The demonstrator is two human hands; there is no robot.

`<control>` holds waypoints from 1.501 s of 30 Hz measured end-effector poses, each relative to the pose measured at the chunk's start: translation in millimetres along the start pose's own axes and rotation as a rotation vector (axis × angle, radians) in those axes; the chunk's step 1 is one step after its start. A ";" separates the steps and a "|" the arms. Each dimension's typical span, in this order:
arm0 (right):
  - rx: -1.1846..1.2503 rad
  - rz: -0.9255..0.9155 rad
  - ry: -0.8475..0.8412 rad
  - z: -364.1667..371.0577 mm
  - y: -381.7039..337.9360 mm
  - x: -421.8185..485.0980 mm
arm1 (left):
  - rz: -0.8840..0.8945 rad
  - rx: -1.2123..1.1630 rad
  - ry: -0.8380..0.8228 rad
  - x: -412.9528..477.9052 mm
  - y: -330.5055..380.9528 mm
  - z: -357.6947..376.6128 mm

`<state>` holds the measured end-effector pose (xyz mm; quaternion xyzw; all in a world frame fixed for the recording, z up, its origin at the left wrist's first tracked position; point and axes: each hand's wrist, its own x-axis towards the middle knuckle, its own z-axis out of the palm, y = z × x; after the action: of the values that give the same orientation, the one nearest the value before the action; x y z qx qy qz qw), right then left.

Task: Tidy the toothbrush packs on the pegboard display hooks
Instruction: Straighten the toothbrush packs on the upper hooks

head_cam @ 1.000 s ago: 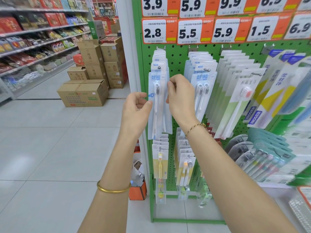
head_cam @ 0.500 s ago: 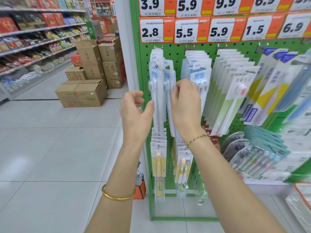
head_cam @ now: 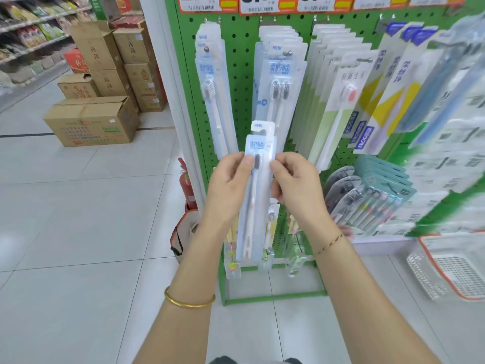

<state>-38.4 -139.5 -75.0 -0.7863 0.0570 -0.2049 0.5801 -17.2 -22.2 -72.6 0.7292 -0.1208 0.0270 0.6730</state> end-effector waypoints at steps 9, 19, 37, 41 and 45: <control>-0.015 0.062 -0.118 -7.5 21.9 -19.2 | -0.177 -0.176 0.016 -9.3 -15.0 6.1; -0.049 0.054 -0.165 -7.7 39.9 -26.4 | -0.127 0.011 -0.037 -9.6 -28.0 4.7; 0.044 0.261 -0.079 4.5 71.6 -29.6 | -0.453 0.469 -0.675 -49.7 -66.6 -16.3; -0.010 0.256 -0.074 8.0 75.4 -31.9 | -0.481 0.644 -0.718 -53.2 -73.3 -18.5; -0.028 0.255 -0.066 9.8 72.7 -31.6 | -0.464 0.642 -0.660 -55.8 -73.6 -17.7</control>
<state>-52.6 -143.8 -153.5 -0.7871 0.1399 -0.1027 0.5920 -53.5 7.9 -153.9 0.8764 -0.1475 -0.3188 0.3295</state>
